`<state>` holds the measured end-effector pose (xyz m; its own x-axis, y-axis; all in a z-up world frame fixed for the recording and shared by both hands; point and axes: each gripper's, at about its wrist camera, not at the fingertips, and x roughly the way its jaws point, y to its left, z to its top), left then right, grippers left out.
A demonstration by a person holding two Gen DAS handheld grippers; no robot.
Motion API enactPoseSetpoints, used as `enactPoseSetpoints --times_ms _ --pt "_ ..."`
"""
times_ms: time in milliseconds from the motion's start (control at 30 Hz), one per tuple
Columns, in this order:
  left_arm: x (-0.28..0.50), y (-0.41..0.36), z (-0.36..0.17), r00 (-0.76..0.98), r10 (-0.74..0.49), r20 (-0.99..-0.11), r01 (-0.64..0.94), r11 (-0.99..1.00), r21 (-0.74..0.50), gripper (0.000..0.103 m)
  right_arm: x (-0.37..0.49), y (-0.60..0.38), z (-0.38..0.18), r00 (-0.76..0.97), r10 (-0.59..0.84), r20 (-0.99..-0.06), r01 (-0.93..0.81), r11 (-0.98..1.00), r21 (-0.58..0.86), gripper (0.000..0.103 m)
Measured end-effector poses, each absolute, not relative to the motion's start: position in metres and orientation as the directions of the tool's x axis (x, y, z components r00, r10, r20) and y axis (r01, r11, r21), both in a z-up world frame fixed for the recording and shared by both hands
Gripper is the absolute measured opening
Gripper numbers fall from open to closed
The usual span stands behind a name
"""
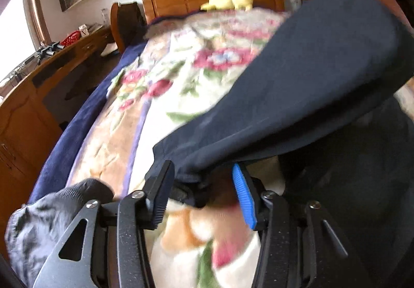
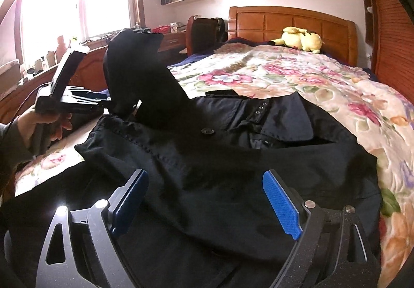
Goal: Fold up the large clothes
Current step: 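Lift the held sleeve with the left tool and carry it across the coat front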
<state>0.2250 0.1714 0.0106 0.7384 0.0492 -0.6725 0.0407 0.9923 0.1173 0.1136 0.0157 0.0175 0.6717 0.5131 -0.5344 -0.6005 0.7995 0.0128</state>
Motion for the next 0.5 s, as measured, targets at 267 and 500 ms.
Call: enactPoseSetpoints --times_ms 267,500 --pt "0.198 0.155 0.050 0.753 0.007 -0.658 0.105 0.986 0.130 0.000 0.113 0.016 0.018 0.673 0.515 -0.531 -0.600 0.800 0.015 0.091" --pt "0.178 0.130 0.089 0.790 0.028 -0.612 0.143 0.963 0.228 0.018 0.108 0.009 0.021 0.687 0.528 -0.499 -0.588 0.807 0.044 0.091"
